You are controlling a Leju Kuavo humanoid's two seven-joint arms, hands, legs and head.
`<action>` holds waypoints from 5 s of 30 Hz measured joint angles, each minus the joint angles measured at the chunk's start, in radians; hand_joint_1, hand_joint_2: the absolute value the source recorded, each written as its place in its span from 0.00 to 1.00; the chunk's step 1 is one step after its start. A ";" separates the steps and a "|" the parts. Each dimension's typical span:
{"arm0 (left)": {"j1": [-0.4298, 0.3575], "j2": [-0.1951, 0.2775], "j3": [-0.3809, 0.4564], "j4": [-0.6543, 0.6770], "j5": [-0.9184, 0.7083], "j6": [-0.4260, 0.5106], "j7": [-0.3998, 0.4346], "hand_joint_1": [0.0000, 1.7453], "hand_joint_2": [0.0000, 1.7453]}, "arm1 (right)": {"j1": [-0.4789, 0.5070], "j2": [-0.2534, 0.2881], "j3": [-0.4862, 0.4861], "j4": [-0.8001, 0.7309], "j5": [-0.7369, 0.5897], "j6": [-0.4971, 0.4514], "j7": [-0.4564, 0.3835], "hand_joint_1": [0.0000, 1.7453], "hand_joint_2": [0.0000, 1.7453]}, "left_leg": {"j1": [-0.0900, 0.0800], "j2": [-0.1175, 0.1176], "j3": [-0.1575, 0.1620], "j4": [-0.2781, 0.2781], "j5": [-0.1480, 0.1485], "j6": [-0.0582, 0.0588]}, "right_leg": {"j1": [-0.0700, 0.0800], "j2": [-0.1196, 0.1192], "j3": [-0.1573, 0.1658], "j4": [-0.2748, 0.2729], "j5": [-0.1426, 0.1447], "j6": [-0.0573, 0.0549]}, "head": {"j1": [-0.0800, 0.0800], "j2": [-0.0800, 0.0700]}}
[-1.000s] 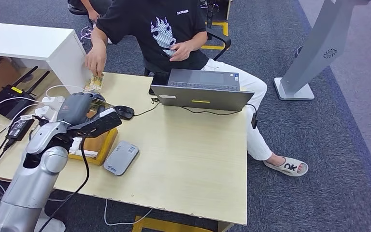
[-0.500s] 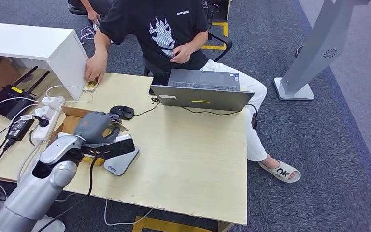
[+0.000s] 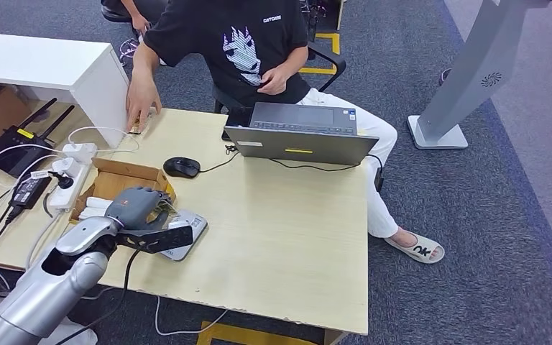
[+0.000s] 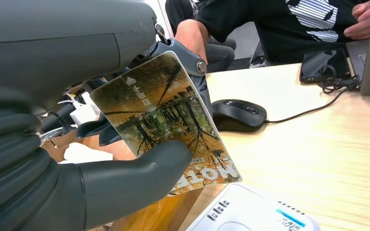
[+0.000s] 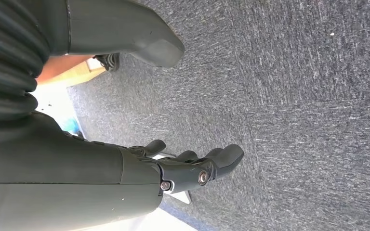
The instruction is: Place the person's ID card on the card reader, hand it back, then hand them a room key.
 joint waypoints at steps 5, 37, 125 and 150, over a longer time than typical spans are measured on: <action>0.001 0.007 -0.002 0.010 0.000 0.000 0.000 1.00 1.00 | -0.001 0.000 -0.001 0.000 0.000 0.000 0.000 0.00 1.00 | 0.000 0.000 0.000 0.000 0.000 0.000 | 0.000 0.000 0.000 0.000 0.000 0.000 | 0.000 0.000; 0.021 -0.060 -0.048 0.206 -0.136 0.116 -0.014 1.00 1.00 | -0.001 0.002 -0.020 0.002 0.065 0.013 0.000 0.00 1.00 | 0.000 -0.002 0.002 0.000 0.000 0.000 | 0.000 -0.003 0.003 0.000 0.000 0.000 | 0.000 0.000; 0.155 0.005 0.344 -0.248 -0.226 0.325 -0.048 0.00 1.00 | 0.000 0.037 -0.164 -0.019 0.177 0.000 -0.043 0.00 1.00 | 0.001 0.001 -0.005 -0.001 0.004 -0.001 | 0.002 0.001 -0.005 0.000 0.003 -0.002 | 0.000 0.000; 0.784 0.254 0.684 -0.715 0.042 0.050 -0.081 0.00 1.00 | 0.000 0.088 -0.265 -0.066 0.131 0.000 -0.038 0.00 1.00 | 0.003 -0.002 -0.007 -0.001 0.003 -0.003 | 0.003 -0.003 -0.007 0.000 0.001 -0.003 | 0.000 0.000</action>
